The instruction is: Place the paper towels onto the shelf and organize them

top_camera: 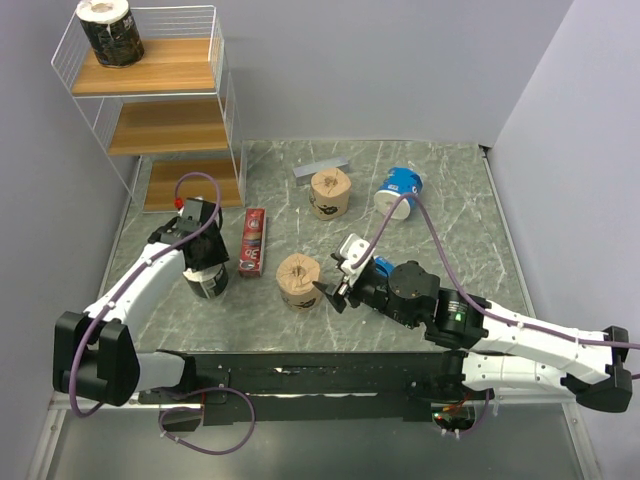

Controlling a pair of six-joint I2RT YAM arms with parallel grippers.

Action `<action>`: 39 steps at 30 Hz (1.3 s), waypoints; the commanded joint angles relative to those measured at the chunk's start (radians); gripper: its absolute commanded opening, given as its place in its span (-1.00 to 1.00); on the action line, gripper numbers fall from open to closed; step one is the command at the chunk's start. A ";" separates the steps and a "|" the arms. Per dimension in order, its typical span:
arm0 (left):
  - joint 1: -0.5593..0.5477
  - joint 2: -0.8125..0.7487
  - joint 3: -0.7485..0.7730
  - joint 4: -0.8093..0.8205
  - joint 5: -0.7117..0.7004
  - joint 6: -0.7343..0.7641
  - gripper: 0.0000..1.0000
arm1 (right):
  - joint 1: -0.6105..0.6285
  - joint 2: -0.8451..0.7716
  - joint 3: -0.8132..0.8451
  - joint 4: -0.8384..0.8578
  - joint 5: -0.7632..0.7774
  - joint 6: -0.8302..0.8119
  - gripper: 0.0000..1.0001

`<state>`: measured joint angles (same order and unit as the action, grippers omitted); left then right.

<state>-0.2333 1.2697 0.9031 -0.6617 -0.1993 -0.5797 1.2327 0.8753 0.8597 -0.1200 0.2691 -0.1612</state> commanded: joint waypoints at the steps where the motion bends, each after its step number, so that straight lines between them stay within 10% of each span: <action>1: -0.009 0.002 -0.006 0.022 -0.011 -0.003 -0.09 | 0.001 -0.035 0.015 0.033 0.018 0.003 0.40; 19: -0.014 -0.131 0.209 -0.156 -0.095 0.029 -0.43 | 0.001 -0.045 0.064 -0.018 0.025 0.034 0.40; 35: -0.014 0.012 1.077 -0.276 -0.218 0.178 -0.45 | 0.001 -0.088 0.137 -0.118 0.074 0.080 0.39; 39: -0.014 0.051 1.093 -0.104 -0.233 0.282 -0.45 | 0.002 -0.110 0.137 -0.110 0.079 0.081 0.39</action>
<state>-0.2436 1.2816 1.9644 -0.9104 -0.3916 -0.4206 1.2327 0.7971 0.9489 -0.2386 0.3187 -0.0963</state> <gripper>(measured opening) 0.383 0.695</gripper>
